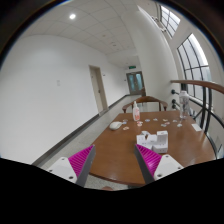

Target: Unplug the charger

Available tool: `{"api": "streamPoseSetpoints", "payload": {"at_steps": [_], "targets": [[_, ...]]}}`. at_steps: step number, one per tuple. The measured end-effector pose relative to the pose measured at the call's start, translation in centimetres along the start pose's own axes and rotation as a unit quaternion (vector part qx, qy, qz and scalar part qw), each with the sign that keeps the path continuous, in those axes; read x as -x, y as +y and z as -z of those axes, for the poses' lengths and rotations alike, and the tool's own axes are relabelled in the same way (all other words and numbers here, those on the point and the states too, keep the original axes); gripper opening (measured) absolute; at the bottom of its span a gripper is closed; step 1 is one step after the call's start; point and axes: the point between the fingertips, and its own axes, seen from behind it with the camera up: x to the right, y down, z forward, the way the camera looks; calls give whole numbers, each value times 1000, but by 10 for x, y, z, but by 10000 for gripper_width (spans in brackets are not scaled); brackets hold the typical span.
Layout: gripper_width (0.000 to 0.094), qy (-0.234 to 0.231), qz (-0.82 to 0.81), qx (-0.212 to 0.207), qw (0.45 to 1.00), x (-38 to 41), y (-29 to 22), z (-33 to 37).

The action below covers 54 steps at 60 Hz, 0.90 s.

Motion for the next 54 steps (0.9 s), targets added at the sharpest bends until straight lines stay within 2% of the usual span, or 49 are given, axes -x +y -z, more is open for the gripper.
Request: {"api": "streamPoseSetpoints", "payload": {"at_steps": [8, 18, 27, 34, 40, 45, 49, 51, 52, 53, 54], "targets": [[819, -7, 6, 9, 1000, 6, -1, -18], [820, 26, 20, 23, 999, -24, 3, -50], [819, 83, 38, 34, 995, -85, 8, -79], [815, 129, 49, 58, 989, -142, 19, -100], [815, 177, 64, 59, 980, -192, 19, -114], [812, 199, 65, 61, 976, -218, 21, -128], [784, 197, 53, 61, 977, -227, 20, -144], [740, 195, 48, 63, 978, -230, 21, -150], [750, 195, 47, 66, 978, -232, 23, -153], [702, 194, 46, 71, 977, -233, 25, -155], [558, 191, 45, 76, 978, -234, 28, -158]]}}
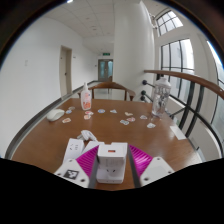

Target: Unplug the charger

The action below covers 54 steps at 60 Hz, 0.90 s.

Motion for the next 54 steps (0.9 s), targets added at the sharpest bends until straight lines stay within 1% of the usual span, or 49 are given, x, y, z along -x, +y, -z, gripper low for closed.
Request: {"api": "streamPoseSetpoints", "payload": {"at_steps": [1, 2, 4, 8, 11, 16, 22, 24, 25, 28, 30, 35, 39, 42, 46, 51, 54], "targets": [[457, -11, 3, 4, 1000, 4, 2, -3], [356, -23, -4, -3, 1000, 13, 0, -4], [348, -17, -18, -11, 1000, 9, 0, -3], [274, -9, 0, -31, 999, 9, -3, -3], [221, -9, -4, -33, 999, 10, -4, -4], [191, -18, -27, -35, 999, 9, -7, -6], [187, -24, -19, -42, 999, 11, -9, -2], [189, -24, -29, -50, 998, 9, -15, 2], [190, -25, -34, -64, 997, 8, -23, 6], [188, -14, -26, -124, 992, 1, -60, 26], [187, -5, -9, -152, 988, -4, -83, 42], [187, -3, -10, -188, 982, -12, -127, 77], [187, 14, -4, -203, 979, -32, -144, 99], [188, 26, 6, -203, 979, -45, -144, 106], [192, 34, 6, -179, 983, -59, -125, 103], [196, 39, 4, -125, 991, -72, -81, 82], [197, 33, 0, -84, 996, -74, -52, 68]]}}
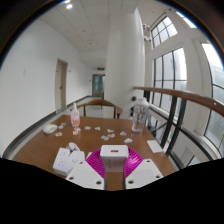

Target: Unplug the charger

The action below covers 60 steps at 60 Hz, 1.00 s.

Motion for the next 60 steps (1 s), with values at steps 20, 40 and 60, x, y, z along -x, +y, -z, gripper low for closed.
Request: {"api": "streamPoseSetpoints", "payload": {"at_steps": [20, 40, 60], "targets": [[265, 1, -19, 119, 993, -6, 93, -29], [570, -12, -40, 139, 989, -3, 104, -44], [831, -14, -55, 108, 993, -16, 89, 25]]}}
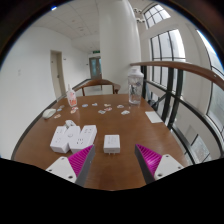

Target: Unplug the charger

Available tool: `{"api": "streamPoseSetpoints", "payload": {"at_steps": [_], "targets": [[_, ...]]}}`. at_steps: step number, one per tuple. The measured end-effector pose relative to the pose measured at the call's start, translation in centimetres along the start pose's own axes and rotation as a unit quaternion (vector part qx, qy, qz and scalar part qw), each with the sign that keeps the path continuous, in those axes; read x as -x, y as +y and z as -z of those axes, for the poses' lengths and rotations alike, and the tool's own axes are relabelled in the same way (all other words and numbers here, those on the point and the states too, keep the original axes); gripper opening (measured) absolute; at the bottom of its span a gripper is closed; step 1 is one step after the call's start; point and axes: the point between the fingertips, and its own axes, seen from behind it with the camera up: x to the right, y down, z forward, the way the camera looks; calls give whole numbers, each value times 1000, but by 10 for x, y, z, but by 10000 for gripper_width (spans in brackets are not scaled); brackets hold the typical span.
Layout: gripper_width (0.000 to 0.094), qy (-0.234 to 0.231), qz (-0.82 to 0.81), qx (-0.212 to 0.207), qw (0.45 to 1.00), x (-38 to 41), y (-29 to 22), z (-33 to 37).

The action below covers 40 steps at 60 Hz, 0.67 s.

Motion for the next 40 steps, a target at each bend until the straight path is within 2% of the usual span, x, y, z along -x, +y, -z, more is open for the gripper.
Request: {"api": "streamPoseSetpoints", "payload": {"at_steps": [14, 22, 32, 40], "targets": [[850, -22, 24, -27, 999, 19, 7, 81], [852, -17, 38, -45, 998, 20, 8, 113], [851, 14, 54, -53, 997, -4, 13, 127], [849, -2, 52, -38, 998, -11, 26, 118]]}}
